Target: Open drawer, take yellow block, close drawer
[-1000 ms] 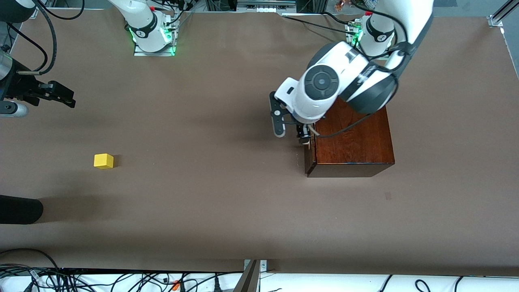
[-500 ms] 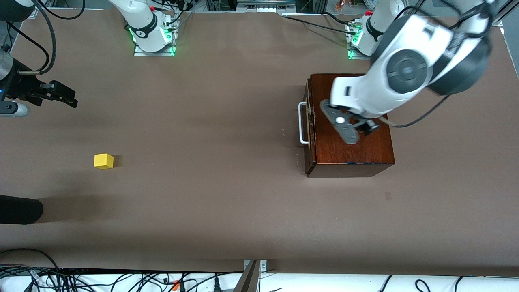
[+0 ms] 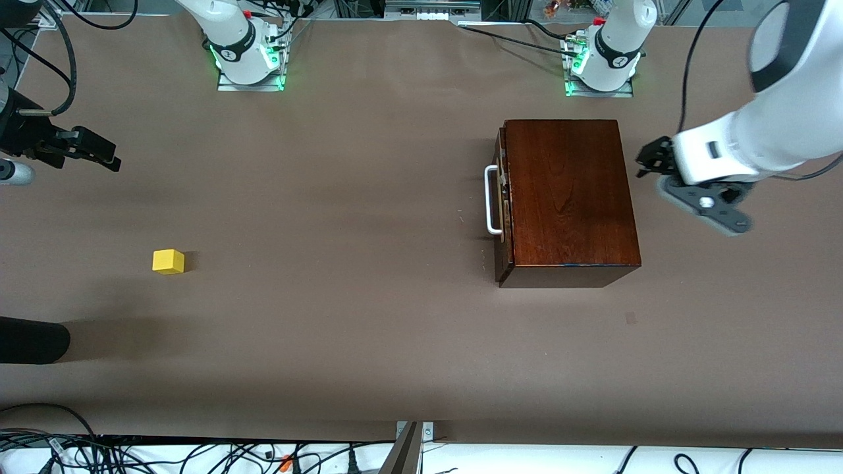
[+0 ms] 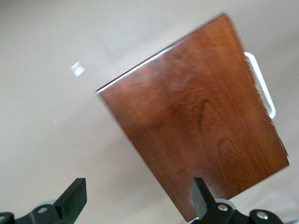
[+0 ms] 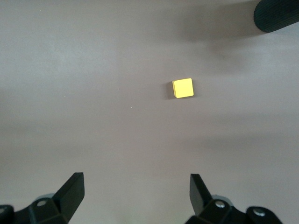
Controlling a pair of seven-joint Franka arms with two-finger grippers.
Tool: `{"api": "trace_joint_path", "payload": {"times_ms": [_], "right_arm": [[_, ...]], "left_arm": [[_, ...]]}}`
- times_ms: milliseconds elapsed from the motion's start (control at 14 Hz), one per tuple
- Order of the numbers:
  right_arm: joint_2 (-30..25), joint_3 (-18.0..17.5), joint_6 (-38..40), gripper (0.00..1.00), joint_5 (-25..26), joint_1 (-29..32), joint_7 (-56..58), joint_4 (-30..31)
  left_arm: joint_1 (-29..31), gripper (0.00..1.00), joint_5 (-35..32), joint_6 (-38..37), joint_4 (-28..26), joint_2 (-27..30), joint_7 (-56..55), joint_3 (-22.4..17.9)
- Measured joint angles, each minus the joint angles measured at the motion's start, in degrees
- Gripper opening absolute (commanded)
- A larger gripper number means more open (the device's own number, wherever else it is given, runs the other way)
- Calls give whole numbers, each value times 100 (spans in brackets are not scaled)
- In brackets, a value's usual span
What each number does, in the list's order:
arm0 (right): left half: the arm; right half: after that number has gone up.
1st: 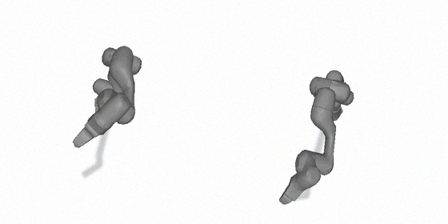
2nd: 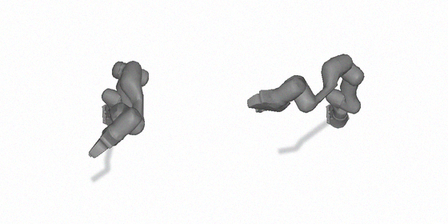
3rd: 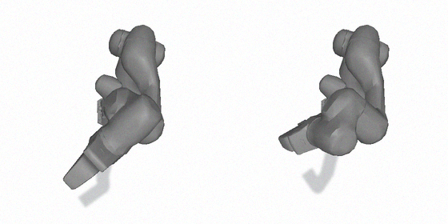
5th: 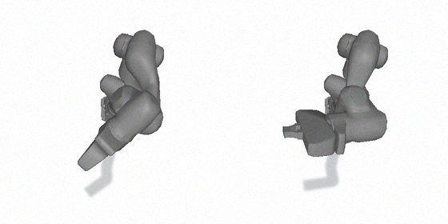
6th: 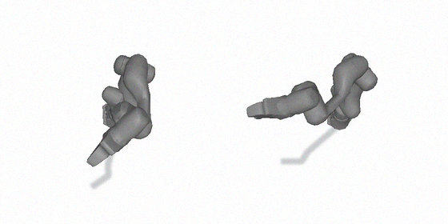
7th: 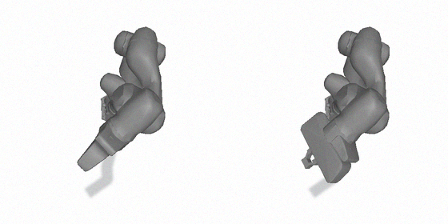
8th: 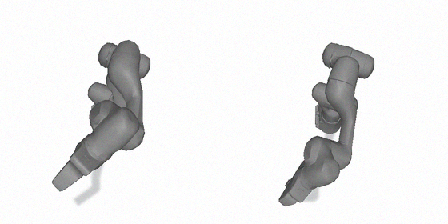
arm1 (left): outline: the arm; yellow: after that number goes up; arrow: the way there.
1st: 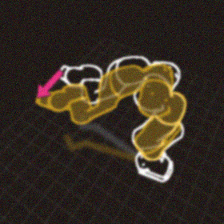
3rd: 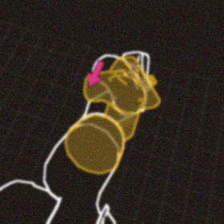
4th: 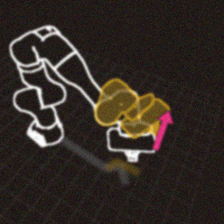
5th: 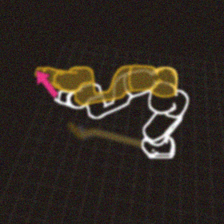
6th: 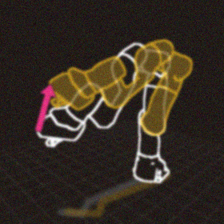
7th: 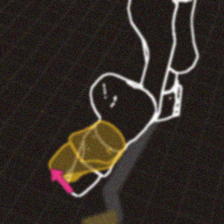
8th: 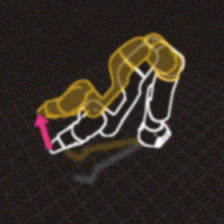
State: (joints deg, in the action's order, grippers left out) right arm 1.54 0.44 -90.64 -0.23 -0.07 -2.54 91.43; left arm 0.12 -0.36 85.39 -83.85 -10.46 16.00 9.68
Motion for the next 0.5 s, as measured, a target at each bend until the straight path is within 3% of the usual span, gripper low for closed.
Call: {"api": "trace_joint_path", "payload": {"times_ms": [286,500], "right_arm": [[-1,4,58,100,0,-4,0,0],[-2,5,70,100,0,-4,0,0]], "left_arm": [[-150,100,2,552,-662,537,-1692,-477],[-159,100,2,702,-1017,951,-2193,-689]]}}
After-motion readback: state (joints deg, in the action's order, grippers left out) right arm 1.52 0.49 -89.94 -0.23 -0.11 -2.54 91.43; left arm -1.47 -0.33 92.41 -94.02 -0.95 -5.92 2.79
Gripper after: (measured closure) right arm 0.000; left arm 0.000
